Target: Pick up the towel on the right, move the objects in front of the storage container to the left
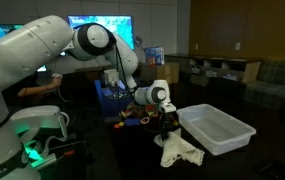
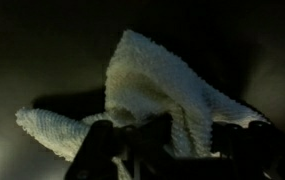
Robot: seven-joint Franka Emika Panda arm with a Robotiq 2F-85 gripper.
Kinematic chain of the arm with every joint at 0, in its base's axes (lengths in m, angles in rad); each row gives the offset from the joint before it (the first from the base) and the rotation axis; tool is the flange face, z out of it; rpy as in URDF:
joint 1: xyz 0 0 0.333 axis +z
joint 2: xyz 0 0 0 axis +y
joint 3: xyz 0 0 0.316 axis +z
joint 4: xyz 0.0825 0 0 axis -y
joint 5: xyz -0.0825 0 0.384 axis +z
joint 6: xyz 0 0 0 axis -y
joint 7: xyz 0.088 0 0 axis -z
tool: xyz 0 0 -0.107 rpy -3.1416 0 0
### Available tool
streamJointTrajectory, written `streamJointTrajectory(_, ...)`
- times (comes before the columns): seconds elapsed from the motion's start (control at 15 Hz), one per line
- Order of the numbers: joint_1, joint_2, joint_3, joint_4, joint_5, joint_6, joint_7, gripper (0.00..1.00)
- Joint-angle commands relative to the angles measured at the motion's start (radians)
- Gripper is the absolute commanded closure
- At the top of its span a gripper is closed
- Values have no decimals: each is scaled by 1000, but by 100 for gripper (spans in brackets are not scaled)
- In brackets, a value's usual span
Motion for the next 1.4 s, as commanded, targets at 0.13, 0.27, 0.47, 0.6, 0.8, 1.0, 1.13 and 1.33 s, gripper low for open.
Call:
streamJointTrajectory(0.13,-6,123,-2,197,-26,-15,19,96)
streamJointTrajectory(0.27,-9,152,1,246,-22,-15,15,96)
streamJointTrajectory(0.47,-16,181,11,310,-13,-18,6,96)
streamJointTrajectory(0.6,-19,203,20,352,-9,-19,-2,96)
streamJointTrajectory(0.8,-19,227,37,406,-5,-23,-18,96)
streamJointTrajectory(1.0,-12,244,59,447,-3,-22,-36,96)
streamJointTrajectory(1.13,-3,252,77,470,-2,-18,-52,96)
streamJointTrajectory(1.33,14,272,95,512,-3,-20,-68,96)
